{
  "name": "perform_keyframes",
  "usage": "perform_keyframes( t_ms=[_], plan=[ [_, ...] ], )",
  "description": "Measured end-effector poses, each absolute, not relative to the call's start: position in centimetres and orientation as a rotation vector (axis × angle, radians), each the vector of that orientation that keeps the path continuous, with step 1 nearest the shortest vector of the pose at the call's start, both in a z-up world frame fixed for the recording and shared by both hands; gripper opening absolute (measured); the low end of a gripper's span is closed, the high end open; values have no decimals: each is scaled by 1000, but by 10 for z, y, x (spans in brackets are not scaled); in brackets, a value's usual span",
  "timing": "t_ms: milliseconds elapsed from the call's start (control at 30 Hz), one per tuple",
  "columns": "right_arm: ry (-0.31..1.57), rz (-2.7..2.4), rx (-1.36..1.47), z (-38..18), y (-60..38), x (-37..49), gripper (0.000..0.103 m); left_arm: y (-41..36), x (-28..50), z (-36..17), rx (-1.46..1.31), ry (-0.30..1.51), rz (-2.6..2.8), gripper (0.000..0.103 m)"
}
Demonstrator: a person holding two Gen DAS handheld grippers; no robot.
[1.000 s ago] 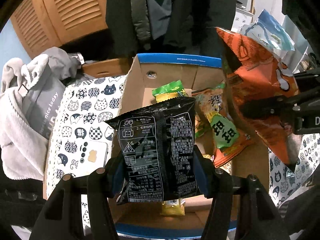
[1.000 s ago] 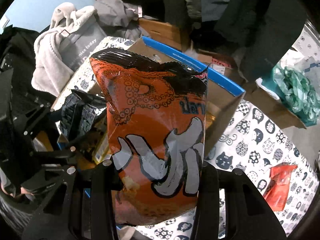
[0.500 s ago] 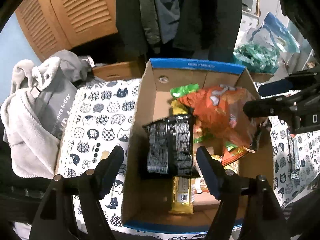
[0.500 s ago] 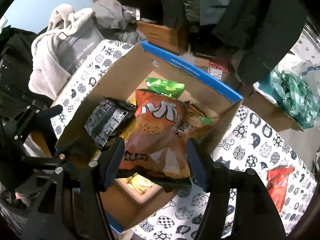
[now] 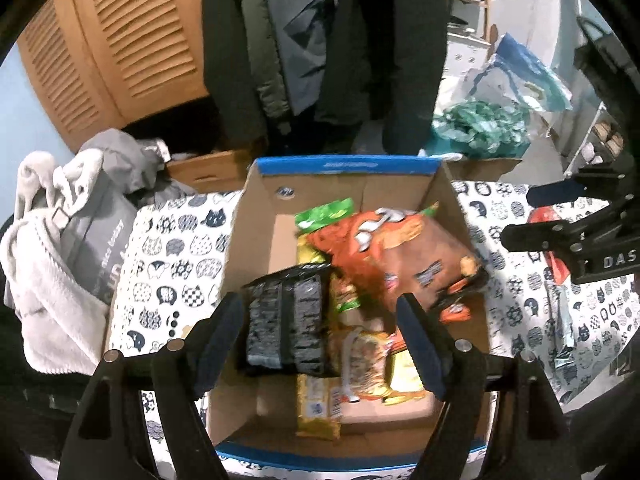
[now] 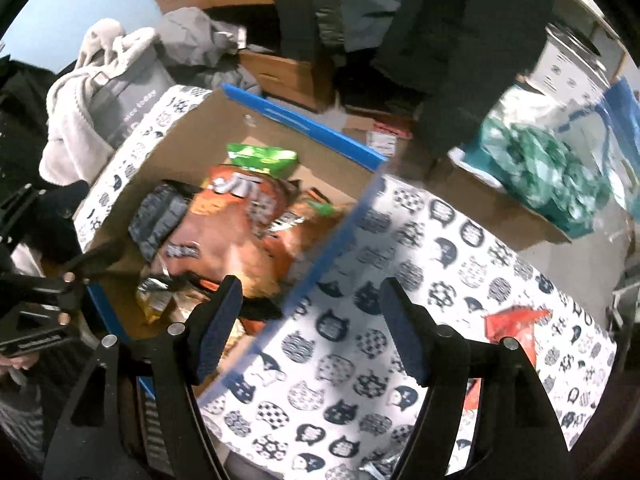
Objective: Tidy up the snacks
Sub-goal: 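Move both tools back to the red pouch and silver foil packet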
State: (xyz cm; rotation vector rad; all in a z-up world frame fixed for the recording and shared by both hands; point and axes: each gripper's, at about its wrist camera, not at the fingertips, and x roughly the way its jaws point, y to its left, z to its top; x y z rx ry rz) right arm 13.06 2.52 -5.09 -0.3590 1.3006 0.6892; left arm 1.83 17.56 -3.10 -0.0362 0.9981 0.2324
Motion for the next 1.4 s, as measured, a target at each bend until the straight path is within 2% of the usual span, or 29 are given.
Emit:
perform_keyframes(
  t_ms=[700,1100,1400],
  plan=[
    [1338,517,-273,-58,-118,153,76,69,68,-32,49,1034,56,80],
    [1429,408,-280,-106,-186,177,76,21,104,-57,90,1105,-15,80],
    [1490,397,-291,-148,-200,200,76,3,151,-88,128,1156,-30,80]
  ],
)
